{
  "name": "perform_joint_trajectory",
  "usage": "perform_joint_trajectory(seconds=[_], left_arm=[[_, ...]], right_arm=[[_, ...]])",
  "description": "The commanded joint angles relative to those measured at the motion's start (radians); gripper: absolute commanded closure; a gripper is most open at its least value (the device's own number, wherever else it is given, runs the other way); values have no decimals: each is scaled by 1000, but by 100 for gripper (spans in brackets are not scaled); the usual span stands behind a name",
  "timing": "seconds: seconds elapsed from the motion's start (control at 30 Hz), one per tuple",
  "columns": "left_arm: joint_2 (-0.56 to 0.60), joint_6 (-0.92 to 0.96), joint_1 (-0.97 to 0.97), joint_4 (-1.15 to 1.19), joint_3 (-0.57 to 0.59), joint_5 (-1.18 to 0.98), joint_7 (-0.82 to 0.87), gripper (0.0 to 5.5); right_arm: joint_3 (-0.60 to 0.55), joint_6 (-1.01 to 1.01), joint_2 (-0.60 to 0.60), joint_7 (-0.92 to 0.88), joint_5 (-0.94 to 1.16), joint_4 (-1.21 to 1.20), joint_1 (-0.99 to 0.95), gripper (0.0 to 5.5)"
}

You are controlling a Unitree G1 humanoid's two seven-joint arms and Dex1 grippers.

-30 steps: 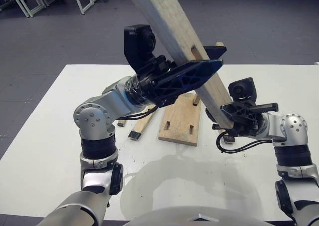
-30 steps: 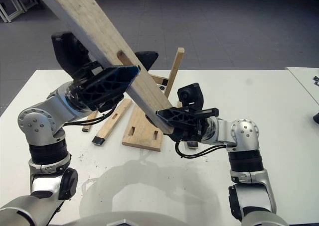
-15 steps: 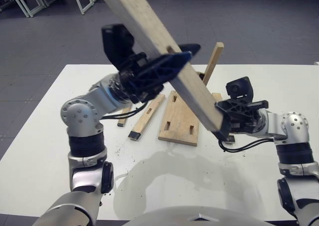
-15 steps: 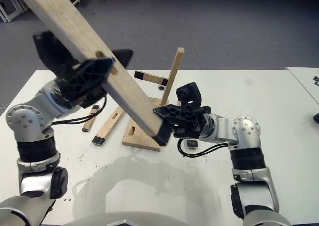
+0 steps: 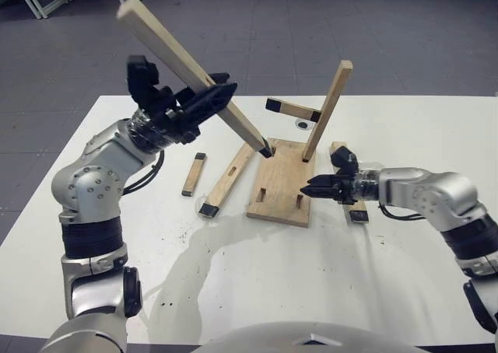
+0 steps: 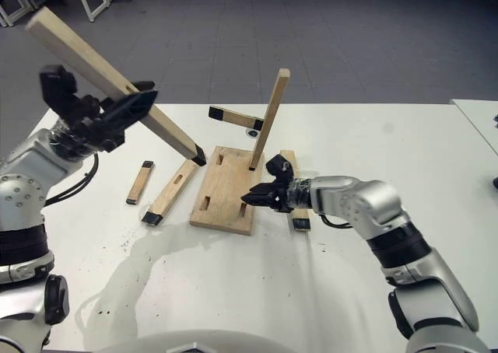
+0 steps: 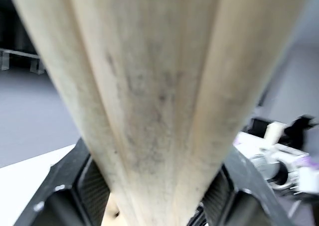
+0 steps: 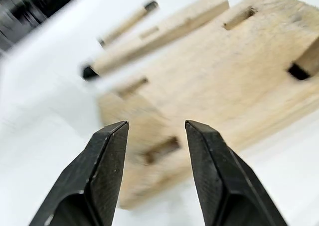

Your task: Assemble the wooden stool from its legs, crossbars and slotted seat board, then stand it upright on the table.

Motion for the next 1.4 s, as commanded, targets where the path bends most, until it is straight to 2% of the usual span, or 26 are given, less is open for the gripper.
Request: perform_joint_trajectory(seconds=[0.03, 0.17, 0.23, 0.37, 0.47, 0.63, 0.77, 1.03, 1.4], left_arm=[[-25, -109, 54, 17, -82, 190, 55, 335], [-30, -139, 63, 33, -97, 243, 39, 335], [-33, -144, 66, 36, -103, 252, 22, 335], [-51, -135, 73, 63, -125, 247, -41, 335], [-87, -167, 77, 106, -165, 277, -81, 335], [-150, -221, 100, 163, -210, 309, -130, 335], [-179, -198, 143, 142, -233, 292, -149, 335], [-236, -288, 121, 253, -234, 370, -124, 335], [-235, -394, 45, 426, -265, 477, -184, 335]], right_arm=[[303, -316, -17, 127, -513, 50, -143, 340], [381, -488, -31, 248, -731, 57, -150, 340], [384, -584, -55, 348, -780, 43, -139, 340], [320, -882, -146, 528, -774, 43, -94, 340], [265, -1129, -267, 632, -764, 37, -43, 340], [176, -1379, -320, 649, -838, 122, -28, 340], [114, -1380, -267, 635, -844, 133, -24, 340], [16, -1300, -240, 629, -824, 44, 12, 340], [-22, -1235, -210, 639, -834, -24, 68, 340]])
